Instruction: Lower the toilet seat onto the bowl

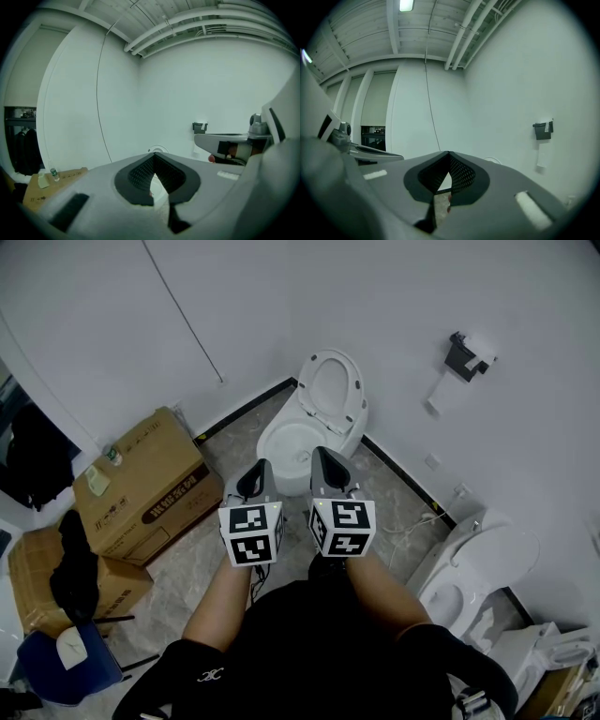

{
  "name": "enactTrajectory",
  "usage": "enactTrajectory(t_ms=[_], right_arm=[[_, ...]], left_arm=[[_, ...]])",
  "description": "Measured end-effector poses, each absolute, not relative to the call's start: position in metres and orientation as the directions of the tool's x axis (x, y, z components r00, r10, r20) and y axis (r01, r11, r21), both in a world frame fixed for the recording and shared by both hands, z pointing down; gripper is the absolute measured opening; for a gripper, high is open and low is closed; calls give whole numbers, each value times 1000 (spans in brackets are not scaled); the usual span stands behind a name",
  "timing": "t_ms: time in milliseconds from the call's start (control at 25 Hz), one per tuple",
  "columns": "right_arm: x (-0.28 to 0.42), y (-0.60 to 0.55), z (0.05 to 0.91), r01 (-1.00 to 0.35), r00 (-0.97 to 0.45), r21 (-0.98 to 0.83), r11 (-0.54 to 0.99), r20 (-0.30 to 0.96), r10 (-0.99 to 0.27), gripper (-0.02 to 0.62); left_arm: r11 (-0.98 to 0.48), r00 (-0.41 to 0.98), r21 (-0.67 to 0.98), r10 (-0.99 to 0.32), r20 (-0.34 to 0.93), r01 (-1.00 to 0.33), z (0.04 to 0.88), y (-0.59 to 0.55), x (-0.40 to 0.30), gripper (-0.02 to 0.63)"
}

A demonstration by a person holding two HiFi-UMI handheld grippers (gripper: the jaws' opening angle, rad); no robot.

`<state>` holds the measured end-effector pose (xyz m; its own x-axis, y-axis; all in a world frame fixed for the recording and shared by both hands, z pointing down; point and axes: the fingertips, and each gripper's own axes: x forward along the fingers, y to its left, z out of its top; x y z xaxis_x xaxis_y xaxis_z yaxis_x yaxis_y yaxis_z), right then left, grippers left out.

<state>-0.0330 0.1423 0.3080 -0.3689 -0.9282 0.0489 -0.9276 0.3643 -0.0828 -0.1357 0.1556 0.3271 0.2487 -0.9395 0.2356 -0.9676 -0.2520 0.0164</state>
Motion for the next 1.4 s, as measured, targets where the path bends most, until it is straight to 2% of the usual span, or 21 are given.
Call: enactTrajectory(t_ms=[720, 1400], right_arm=[[14, -22, 317, -930, -359, -107, 351, 60, -931, 9], [79, -159, 330, -930, -362, -110, 350, 122, -924, 9]], left_arm=[[-264, 246, -43, -938, 245, -963, 324, -14, -90, 8], [-244, 231, -7, -926, 297, -970, 337, -149, -32, 8]])
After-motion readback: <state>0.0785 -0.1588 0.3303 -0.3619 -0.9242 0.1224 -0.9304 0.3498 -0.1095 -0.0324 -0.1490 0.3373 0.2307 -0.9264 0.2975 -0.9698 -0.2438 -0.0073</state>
